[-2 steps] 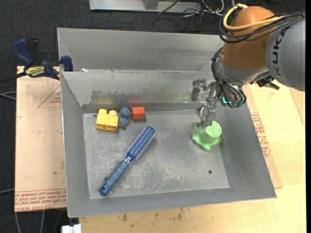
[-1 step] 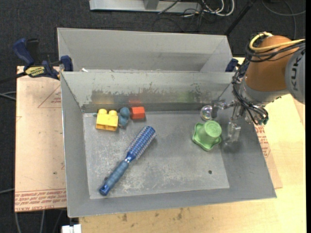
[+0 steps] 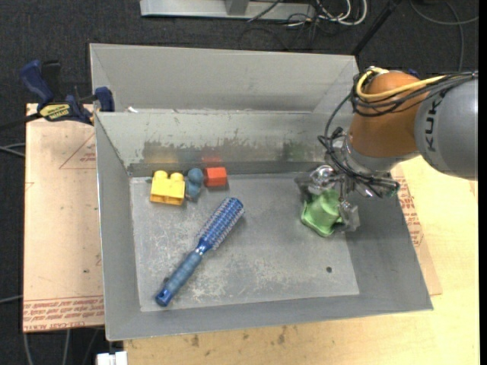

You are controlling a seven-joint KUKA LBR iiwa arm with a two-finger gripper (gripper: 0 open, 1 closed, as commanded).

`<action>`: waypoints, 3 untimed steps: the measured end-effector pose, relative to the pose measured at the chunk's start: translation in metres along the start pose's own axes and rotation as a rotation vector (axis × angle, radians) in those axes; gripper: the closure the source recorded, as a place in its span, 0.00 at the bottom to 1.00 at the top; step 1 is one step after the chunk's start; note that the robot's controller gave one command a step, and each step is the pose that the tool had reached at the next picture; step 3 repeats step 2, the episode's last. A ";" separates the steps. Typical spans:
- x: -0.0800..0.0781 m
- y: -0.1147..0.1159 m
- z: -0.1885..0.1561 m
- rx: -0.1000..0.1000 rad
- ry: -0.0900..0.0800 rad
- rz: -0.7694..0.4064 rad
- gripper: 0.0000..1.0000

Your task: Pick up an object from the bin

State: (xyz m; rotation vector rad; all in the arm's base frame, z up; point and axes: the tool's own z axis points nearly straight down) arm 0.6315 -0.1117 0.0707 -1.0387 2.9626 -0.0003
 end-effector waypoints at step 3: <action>-0.015 0.016 -0.133 0.007 -0.008 -0.020 1.00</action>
Offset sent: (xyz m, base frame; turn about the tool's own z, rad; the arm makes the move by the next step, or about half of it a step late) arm 0.0000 0.0000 0.0000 0.0000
